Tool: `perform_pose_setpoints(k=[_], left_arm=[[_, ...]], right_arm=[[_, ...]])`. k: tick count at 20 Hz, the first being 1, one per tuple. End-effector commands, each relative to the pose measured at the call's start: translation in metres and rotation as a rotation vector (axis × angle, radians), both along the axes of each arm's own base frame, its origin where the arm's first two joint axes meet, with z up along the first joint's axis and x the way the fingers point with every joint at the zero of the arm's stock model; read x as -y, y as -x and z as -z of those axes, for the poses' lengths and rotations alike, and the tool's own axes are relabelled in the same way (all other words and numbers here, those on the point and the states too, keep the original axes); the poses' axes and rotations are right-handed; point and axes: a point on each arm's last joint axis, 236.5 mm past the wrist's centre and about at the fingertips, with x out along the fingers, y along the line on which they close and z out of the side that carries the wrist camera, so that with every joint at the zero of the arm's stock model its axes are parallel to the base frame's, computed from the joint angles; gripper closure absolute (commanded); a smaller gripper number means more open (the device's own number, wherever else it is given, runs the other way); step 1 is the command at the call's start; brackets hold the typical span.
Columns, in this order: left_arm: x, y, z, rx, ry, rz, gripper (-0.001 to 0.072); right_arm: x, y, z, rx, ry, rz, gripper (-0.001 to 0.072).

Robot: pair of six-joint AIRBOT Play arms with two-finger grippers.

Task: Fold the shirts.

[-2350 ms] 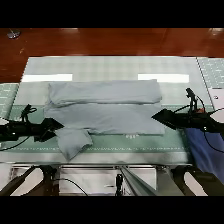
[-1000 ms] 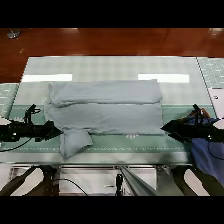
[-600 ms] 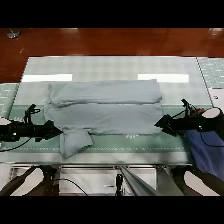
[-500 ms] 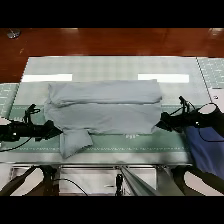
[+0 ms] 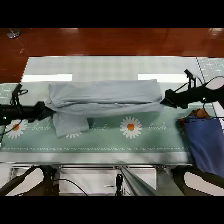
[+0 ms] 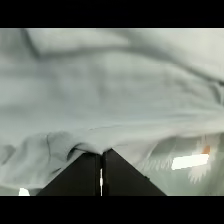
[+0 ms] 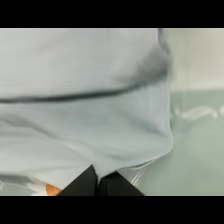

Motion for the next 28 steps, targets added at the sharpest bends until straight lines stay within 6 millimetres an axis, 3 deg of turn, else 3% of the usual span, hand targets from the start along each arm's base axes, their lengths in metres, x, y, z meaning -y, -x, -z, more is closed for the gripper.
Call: perform_pose_setpoints(k=[1,5,8,12,17,18,19,20,23,26,28], left_arm=[[0.004,-0.058,-0.018,0.038,0.013,0.013,0.0678],[0.025,-0.124,-0.023,0.045,0.032,0.114,0.0678],[0.015,-0.159,-0.020,-0.015,0.049,0.121,0.0678],[-0.008,-0.169,0.004,-0.099,-0.045,0.149,0.0678],[-0.005,-0.166,0.031,-0.157,-0.034,0.163,0.0672],[-0.003,-0.165,0.034,-0.163,-0.032,0.167,0.0513],[0.000,-0.159,0.033,-0.182,-0.023,0.185,0.0051],[-0.003,-0.153,0.031,-0.205,-0.030,0.202,0.0002],[-0.038,-0.134,0.017,-0.261,-0.084,0.223,0.0002],[-0.081,-0.135,-0.015,-0.216,-0.117,0.078,0.0003],[-0.090,-0.141,-0.041,-0.111,-0.160,0.013,0.0003]], right_arm=[[0.005,-0.047,-0.022,0.068,-0.009,0.033,0.0695],[0.001,-0.078,-0.016,0.051,-0.060,0.042,0.0695],[0.000,-0.092,-0.005,0.032,-0.078,0.049,0.0695],[0.002,-0.105,0.010,0.016,-0.079,0.052,0.0695],[0.003,-0.114,0.039,-0.015,-0.096,0.095,0.0691],[0.004,-0.115,0.045,-0.022,-0.096,0.100,0.0450],[0.004,-0.114,0.048,-0.027,-0.095,0.096,0.0054],[0.007,-0.113,0.046,-0.025,-0.096,0.087,0.0084],[0.029,-0.098,0.033,-0.065,-0.120,0.082,0.0085],[0.078,-0.080,0.025,-0.097,-0.082,0.131,0.0085],[0.093,-0.071,0.031,-0.126,-0.084,0.166,0.0085]])
